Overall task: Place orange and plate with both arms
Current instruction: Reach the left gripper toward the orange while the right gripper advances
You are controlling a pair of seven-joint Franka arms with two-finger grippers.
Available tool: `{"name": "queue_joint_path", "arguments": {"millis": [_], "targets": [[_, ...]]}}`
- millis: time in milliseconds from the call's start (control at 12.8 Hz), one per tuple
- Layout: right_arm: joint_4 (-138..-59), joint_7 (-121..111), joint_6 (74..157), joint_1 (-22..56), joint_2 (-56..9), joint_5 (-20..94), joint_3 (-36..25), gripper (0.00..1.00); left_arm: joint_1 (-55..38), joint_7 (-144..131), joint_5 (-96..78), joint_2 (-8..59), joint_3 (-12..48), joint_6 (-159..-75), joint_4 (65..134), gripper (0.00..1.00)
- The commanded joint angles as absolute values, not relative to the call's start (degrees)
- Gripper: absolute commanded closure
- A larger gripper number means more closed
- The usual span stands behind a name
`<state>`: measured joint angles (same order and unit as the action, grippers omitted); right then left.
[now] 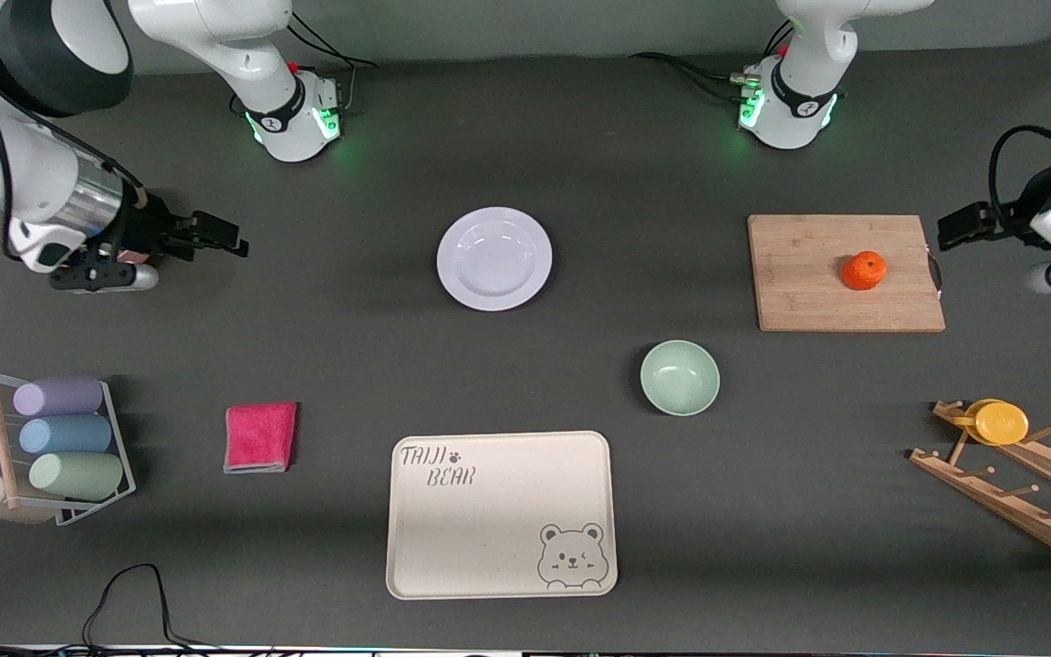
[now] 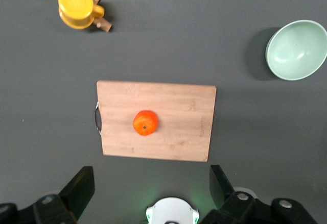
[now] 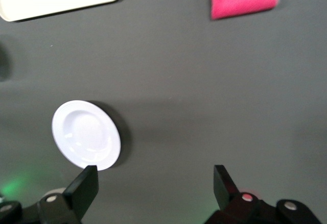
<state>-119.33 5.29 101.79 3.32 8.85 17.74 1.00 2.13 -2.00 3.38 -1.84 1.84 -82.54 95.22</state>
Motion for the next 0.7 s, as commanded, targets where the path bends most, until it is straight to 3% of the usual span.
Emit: {"name": "queue_joint_path", "arguments": {"millis": [0,311,623], "targets": [[-124.8,4.2,104.8,3.5,9.5,27.9,1.1,0.00,2.5,1.9,3.8,-12.9,-1.4,-82.7,105.6,0.00],[-126.9,-2.3,106.9,4.0,7.5,36.4,1.6,0.00,2.5,4.0,5.9,-23.2,-4.3,-83.6,116.9,0.00],[-129.3,-7.9,109.0,4.0,5.5,44.5,1.8,0.00,2.5,4.0,6.0,-24.3,-4.5,-88.3,121.8,0.00]]}}
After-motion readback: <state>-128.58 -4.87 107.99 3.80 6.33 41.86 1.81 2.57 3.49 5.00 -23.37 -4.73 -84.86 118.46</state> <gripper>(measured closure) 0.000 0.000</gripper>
